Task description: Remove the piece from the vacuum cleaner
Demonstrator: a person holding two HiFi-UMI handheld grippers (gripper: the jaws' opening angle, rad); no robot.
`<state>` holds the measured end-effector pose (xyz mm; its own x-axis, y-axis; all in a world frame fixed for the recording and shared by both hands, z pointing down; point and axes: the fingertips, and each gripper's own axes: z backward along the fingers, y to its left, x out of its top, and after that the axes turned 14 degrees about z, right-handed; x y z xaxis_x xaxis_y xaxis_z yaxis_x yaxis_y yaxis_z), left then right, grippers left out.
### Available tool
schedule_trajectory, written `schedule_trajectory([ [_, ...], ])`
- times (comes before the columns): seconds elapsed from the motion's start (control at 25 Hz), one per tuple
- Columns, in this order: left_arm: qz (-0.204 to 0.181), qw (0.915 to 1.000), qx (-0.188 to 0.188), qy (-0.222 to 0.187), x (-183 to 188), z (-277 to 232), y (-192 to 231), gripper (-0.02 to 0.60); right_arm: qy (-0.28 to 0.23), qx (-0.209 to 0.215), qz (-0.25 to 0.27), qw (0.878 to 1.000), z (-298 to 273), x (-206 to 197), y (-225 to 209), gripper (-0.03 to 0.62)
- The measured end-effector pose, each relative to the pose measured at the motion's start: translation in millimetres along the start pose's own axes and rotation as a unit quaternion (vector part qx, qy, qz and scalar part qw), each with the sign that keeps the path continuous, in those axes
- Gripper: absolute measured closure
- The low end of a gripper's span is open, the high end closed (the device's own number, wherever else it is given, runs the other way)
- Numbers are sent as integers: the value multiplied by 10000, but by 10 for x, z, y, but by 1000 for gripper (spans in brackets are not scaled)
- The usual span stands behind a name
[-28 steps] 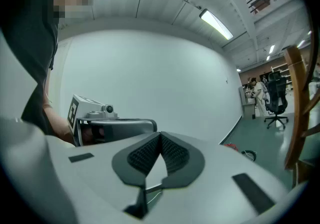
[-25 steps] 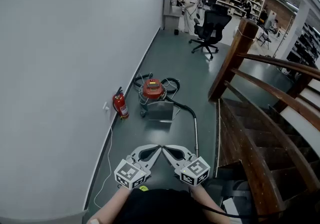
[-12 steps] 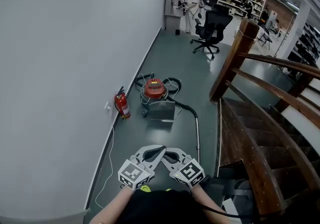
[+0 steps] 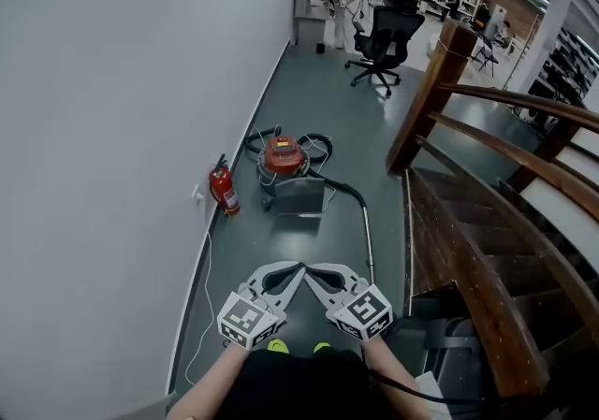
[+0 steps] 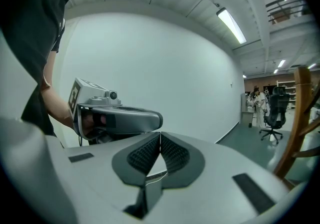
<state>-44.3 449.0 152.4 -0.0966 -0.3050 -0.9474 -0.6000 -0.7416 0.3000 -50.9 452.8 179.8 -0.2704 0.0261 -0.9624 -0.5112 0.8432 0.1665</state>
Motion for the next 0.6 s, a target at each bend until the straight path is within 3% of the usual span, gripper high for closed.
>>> schedule_trajectory([
  [0.24, -27, 9998, -79, 175, -85, 114, 122, 574, 41, -220, -148, 9996, -100, -31, 41, 579],
  [0.6, 211, 9992, -13, 330, -210, 193, 286, 574, 145, -125, -261, 9995, -250, -90, 68, 579],
])
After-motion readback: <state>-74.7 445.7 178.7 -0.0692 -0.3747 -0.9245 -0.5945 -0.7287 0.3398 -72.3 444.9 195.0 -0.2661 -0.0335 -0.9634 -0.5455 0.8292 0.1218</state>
